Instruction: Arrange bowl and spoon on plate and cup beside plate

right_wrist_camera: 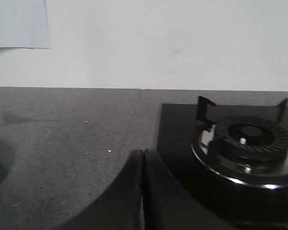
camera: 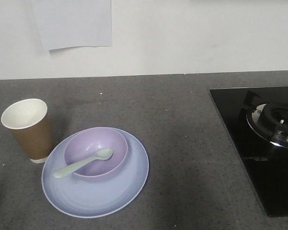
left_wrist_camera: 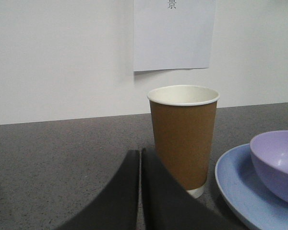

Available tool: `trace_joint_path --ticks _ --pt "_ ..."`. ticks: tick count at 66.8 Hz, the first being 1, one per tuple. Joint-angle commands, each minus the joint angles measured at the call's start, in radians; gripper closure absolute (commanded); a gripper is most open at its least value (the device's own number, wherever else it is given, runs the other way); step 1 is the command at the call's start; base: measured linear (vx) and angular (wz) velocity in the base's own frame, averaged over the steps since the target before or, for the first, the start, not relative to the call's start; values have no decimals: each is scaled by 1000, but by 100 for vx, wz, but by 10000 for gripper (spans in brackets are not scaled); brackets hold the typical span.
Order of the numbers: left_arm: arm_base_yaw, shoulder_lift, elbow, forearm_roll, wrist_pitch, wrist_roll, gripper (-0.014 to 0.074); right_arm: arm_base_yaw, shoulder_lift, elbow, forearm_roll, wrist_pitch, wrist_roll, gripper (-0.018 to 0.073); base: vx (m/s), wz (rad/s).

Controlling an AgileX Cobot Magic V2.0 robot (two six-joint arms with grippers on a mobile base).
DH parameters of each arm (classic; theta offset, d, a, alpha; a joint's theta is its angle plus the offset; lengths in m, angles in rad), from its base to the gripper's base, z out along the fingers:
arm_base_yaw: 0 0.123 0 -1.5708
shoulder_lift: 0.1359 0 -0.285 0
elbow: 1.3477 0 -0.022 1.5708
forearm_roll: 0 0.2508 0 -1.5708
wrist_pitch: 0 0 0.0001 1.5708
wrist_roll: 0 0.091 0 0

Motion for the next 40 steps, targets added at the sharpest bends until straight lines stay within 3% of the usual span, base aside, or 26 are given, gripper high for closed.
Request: trace_joint_path --ticks 1,11,18,33,40 --pt "-7 -15 -23 0 -76 -9 603 -81 -50 -19 -14 16 -9 570 0 0" --pt "-7 -15 -23 0 -76 -9 603 -144 -123 92 -8 -64 6 570 0 0" --pt "-7 -15 -23 0 -76 -9 603 -146 -186 206 -28 -177 88 570 0 0" --pt "-7 -15 -23 0 -76 -9 603 -146 -274 230 -336 -87 292 570 0 0" --pt "-7 -15 -23 0 -76 -9 603 -146 -275 230 -384 -101 317 570 0 0"
